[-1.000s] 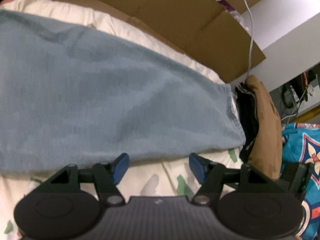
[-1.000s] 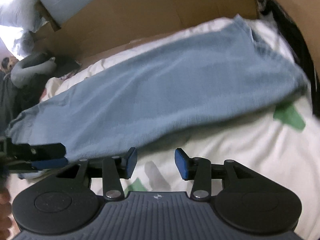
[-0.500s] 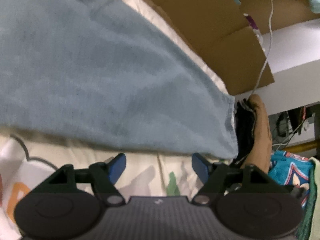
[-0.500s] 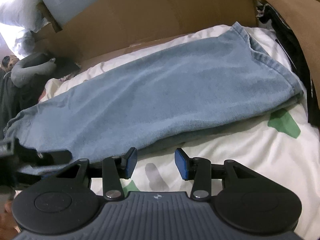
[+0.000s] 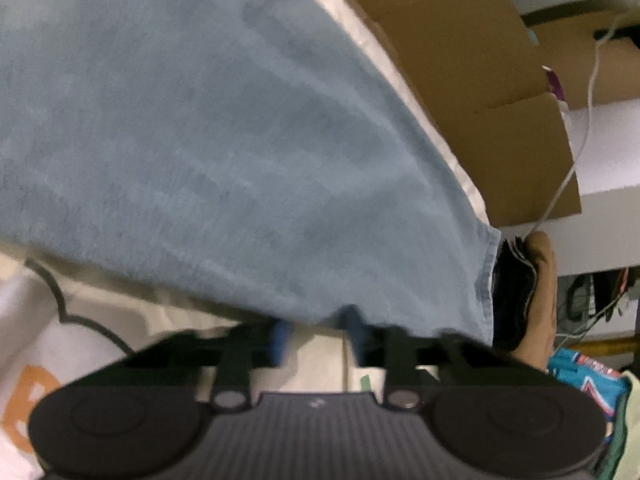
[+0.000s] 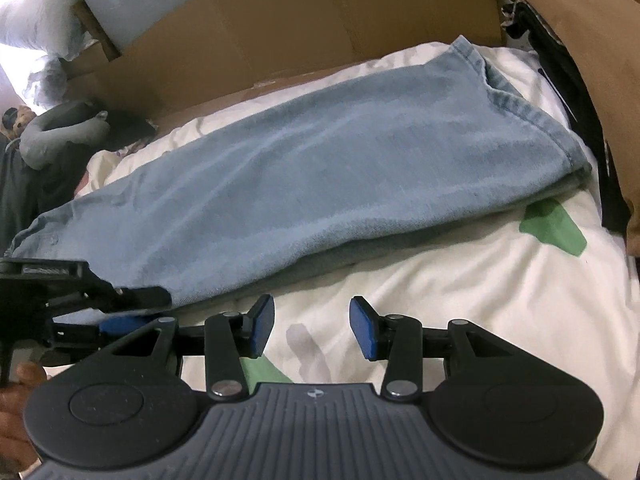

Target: Fold clothes

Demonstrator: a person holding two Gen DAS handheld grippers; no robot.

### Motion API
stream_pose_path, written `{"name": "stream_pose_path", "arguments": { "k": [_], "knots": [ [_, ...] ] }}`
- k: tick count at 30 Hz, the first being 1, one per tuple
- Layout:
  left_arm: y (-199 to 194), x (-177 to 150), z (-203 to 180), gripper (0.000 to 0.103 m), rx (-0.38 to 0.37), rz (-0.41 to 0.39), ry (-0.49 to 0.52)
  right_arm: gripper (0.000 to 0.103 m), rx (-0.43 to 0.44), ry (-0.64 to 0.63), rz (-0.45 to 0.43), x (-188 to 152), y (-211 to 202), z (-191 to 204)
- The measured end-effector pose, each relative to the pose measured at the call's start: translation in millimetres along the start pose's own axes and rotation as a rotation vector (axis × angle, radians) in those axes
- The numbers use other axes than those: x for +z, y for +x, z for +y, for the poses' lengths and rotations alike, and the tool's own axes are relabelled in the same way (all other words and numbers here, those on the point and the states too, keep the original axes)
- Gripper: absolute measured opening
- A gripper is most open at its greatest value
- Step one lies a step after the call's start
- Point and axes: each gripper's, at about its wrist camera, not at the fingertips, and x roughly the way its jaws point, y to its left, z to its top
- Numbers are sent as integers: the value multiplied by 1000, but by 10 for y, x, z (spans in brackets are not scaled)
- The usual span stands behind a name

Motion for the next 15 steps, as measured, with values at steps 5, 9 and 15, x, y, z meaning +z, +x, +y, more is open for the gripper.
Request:
{"name": "stream_pose_path", "arguments": {
  "k": [5, 9, 15],
  "knots": [
    [-60, 37, -53, 4, -49, -11, -23, 49, 0, -34, -7, -23, -6, 45],
    [-143, 125, -147, 4, -82, -27, -39, 49, 4, -61, -39, -19, -18, 127],
    [-235, 250, -174, 4, -135, -45, -64, 49, 19, -149, -54, 42, 45, 345]
  ]
}}
